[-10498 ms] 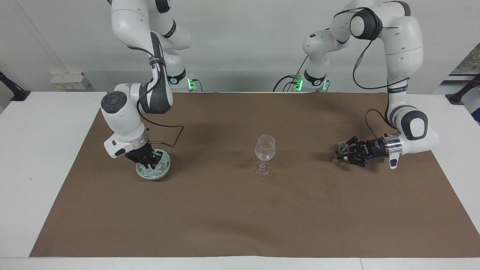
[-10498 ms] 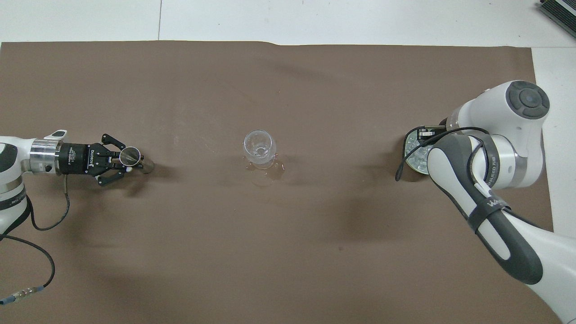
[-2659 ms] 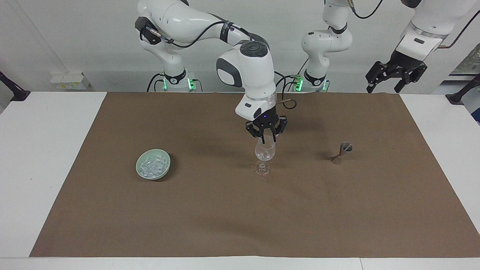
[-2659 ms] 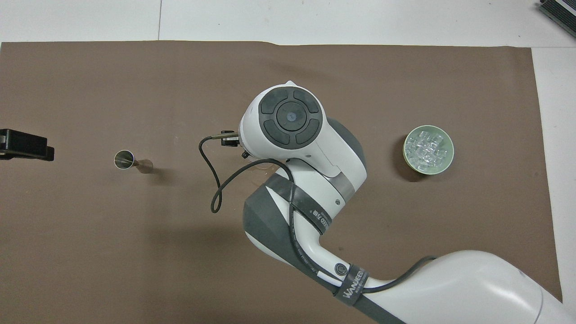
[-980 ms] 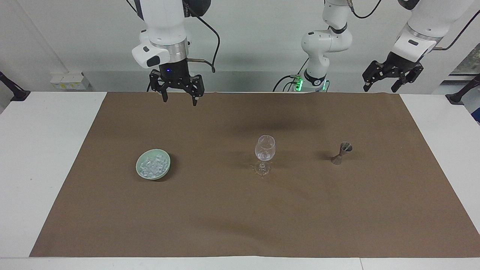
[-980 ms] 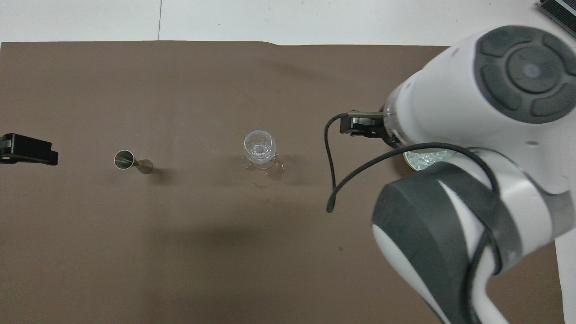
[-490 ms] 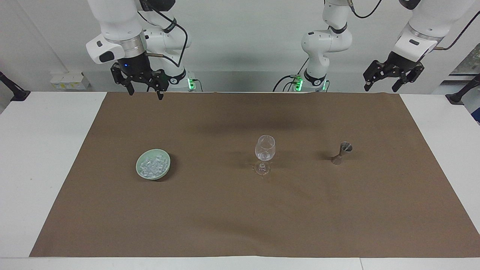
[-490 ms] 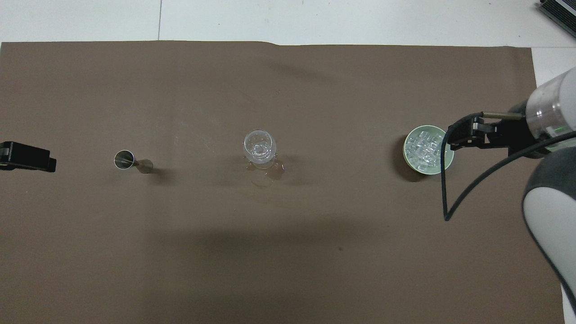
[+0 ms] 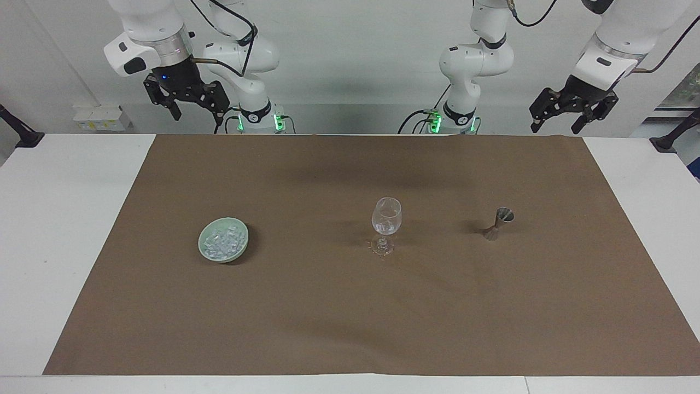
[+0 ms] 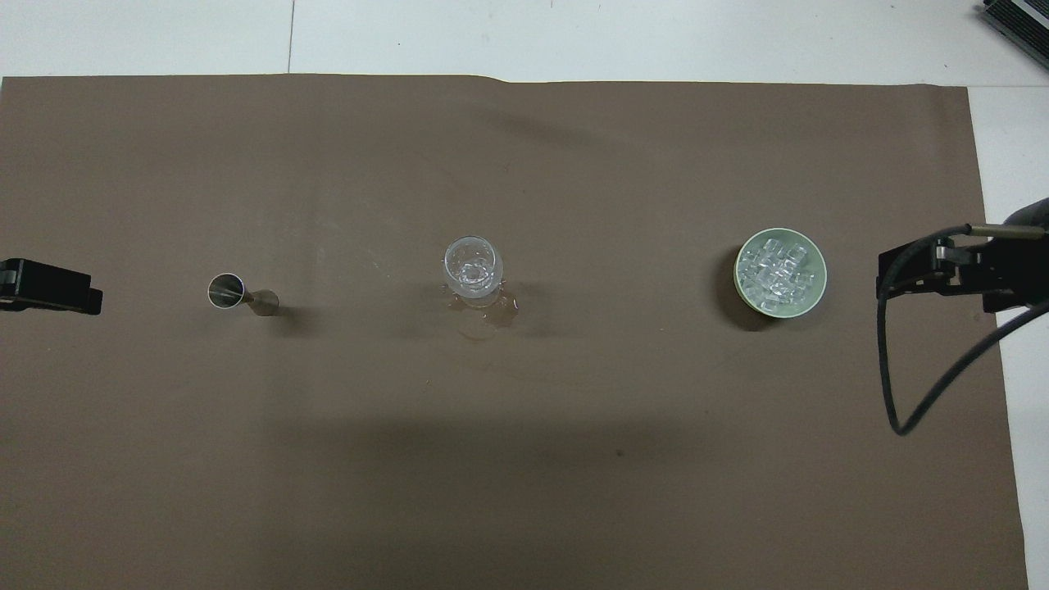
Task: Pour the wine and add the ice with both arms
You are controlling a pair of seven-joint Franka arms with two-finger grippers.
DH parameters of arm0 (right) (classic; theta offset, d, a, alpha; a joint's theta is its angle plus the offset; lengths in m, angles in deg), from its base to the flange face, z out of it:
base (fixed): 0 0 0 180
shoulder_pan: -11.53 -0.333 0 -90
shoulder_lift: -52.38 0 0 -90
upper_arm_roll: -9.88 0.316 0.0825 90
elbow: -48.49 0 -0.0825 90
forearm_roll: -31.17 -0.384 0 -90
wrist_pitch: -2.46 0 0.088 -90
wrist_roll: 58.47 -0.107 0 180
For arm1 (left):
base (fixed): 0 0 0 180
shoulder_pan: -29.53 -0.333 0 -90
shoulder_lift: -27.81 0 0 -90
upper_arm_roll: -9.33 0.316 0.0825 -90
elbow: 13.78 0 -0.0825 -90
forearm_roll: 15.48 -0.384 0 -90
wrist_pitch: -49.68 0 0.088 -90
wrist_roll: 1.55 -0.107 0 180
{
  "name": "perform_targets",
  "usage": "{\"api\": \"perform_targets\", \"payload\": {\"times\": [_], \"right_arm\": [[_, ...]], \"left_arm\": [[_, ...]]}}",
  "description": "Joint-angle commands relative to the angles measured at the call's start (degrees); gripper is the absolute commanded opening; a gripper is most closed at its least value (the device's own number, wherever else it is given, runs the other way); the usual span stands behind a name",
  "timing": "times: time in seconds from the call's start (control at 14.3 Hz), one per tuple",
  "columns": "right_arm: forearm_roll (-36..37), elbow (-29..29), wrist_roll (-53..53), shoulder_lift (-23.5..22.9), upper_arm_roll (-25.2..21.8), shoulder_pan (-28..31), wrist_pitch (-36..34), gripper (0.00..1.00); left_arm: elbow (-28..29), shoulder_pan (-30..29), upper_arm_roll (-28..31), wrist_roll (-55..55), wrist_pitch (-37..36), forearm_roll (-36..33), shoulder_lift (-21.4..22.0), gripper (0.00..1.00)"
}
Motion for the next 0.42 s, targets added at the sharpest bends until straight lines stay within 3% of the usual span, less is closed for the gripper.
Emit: {"api": "perform_targets", "payload": {"times": [0.0, 0.35], "right_arm": [[-1.36, -2.25, 1.76, 1.33, -0.27, 0.42, 1.31, 1.00], [-1.98, -1.37, 2.28, 0.98, -0.10, 0.51, 2.11, 1.00]], "left_arm": [[1.61, -0.16, -0.02, 0.14, -0.23, -0.38, 1.62, 1.00], [1.61, -0.16, -0.02, 0.14, -0.14, -0.38, 1.63, 1.00]]}}
